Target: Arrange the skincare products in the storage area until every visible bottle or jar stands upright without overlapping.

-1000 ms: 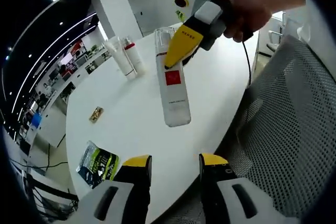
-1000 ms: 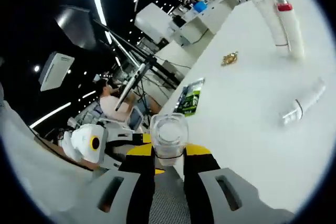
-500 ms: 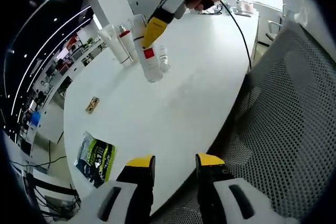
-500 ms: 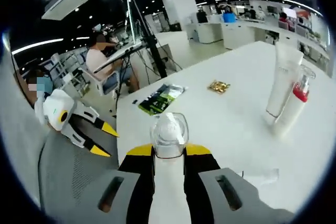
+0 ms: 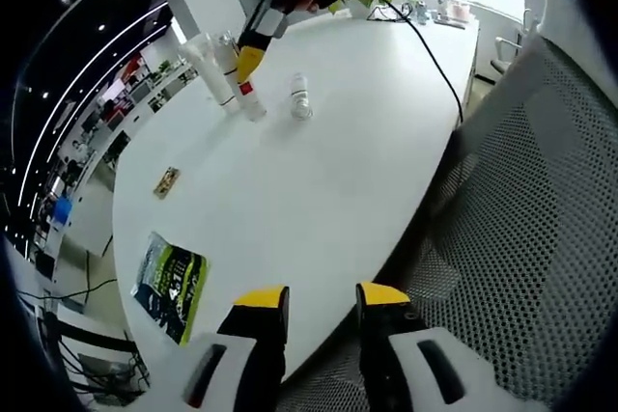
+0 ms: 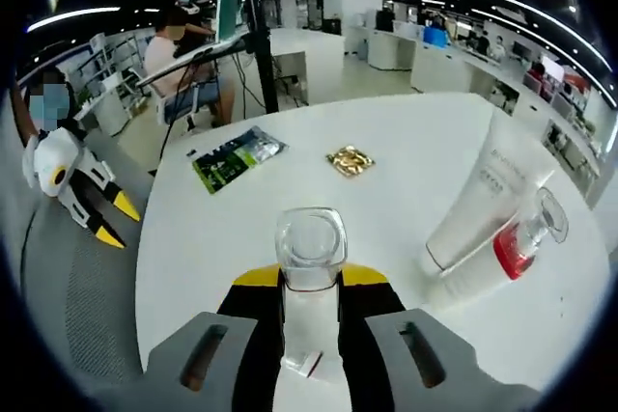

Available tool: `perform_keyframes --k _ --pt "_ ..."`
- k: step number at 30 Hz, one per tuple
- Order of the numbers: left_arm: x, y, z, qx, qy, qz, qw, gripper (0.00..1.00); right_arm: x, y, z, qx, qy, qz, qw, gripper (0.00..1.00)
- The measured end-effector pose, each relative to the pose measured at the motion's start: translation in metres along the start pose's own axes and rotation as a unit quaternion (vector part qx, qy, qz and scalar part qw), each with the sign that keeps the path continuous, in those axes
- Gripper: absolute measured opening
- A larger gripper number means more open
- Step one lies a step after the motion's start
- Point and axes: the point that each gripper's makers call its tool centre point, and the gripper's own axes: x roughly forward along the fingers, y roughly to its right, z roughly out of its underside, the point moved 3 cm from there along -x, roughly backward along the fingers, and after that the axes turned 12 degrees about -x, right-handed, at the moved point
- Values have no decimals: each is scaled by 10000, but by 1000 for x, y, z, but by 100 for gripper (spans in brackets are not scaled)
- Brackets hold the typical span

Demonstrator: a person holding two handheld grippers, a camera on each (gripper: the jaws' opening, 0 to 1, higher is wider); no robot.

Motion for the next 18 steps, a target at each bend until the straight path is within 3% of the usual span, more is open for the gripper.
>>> perform_keyframes --k 18 --pt "2 1 6 -21 -118 36 9999 28 19 45 21 -104 -420 268 9987 18"
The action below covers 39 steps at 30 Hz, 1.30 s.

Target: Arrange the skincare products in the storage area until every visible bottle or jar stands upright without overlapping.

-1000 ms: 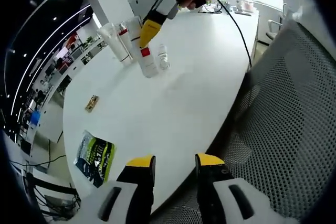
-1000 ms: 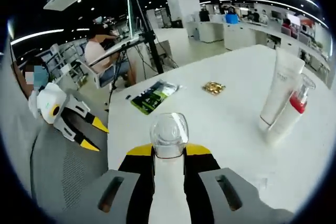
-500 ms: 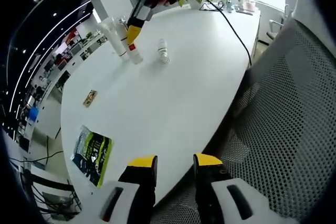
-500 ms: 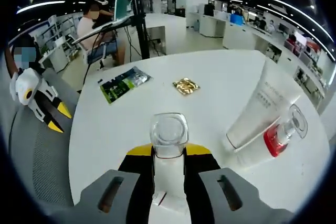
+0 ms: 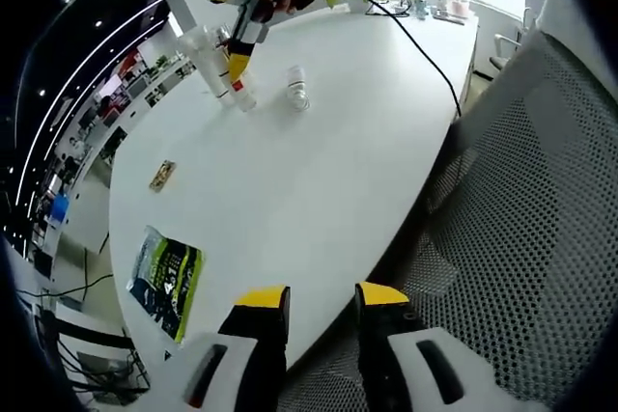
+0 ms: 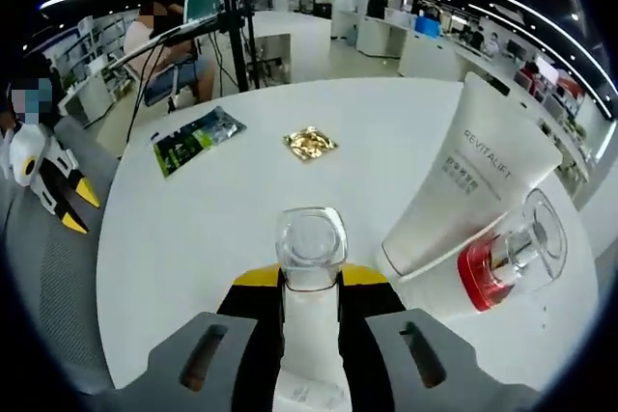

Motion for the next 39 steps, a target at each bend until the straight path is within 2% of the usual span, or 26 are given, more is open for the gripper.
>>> perform_keyframes --k 4,10,20,39 --pt "0 0 1 2 -19 -4 10000 28 4 5 2 -67 -48 45 10000 18" --pt "1 0 3 7 -59 -5 10000 28 8 12 0 96 66 159 9998 18" --pt "0 0 3 11 -84 32 10000 28 11 12 -2 167 194 80 9996 19" --pt "1 0 5 19 -144 49 9999 28 12 11 -4 223 134 137 9996 20"
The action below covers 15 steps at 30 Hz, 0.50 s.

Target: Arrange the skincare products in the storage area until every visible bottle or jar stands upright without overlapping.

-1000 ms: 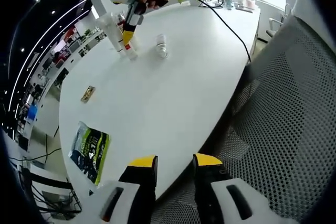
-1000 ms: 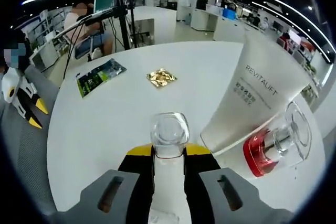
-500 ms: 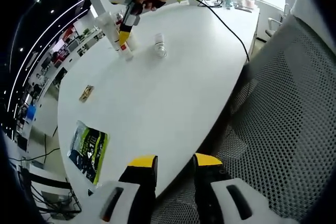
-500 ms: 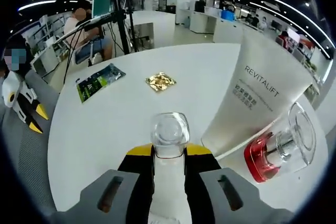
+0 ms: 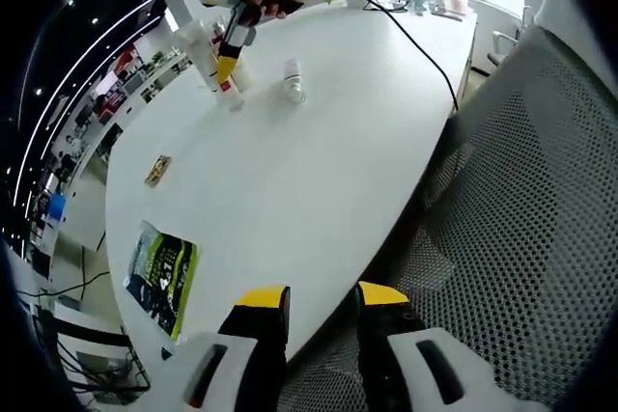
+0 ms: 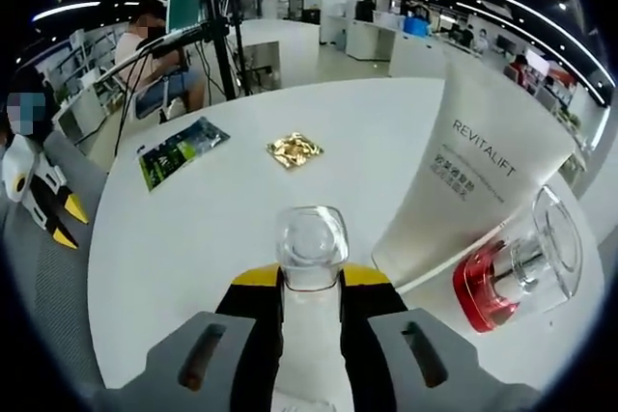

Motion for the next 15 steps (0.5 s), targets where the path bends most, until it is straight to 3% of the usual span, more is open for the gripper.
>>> perform_keyframes --k 15 --pt "1 1 1 5 -48 19 10000 28 -7 2 5 168 -1 195 9997 27"
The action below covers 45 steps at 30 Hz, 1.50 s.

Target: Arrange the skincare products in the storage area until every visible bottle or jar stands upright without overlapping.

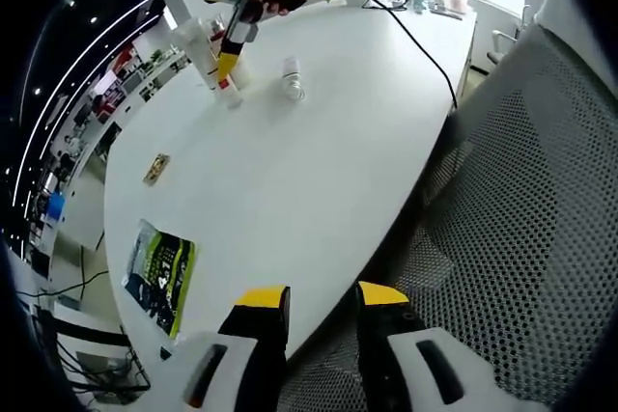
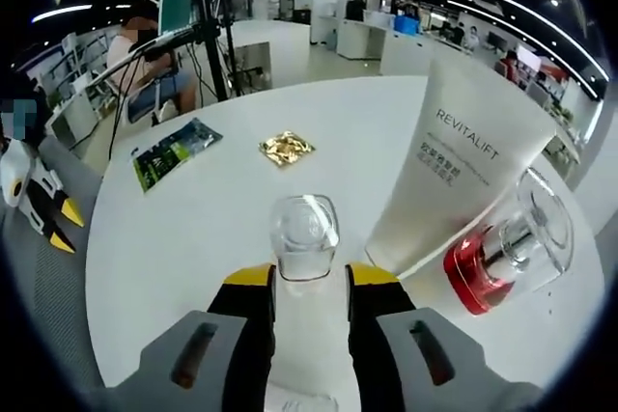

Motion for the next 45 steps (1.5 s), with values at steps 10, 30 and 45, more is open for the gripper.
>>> perform_keyframes --k 10,30,45 --pt "0 -1 1 -10 -53 -11 10000 28 5 -10 7 1646 333 847 9822 36" --pt "1 -1 4 -14 -120 -24 9999 28 27 -1 12 2991 487 2061 9304 32" --pt "0 -1 4 -9 -114 -33 9999 28 24 0 14 2434 350 2162 9449 23"
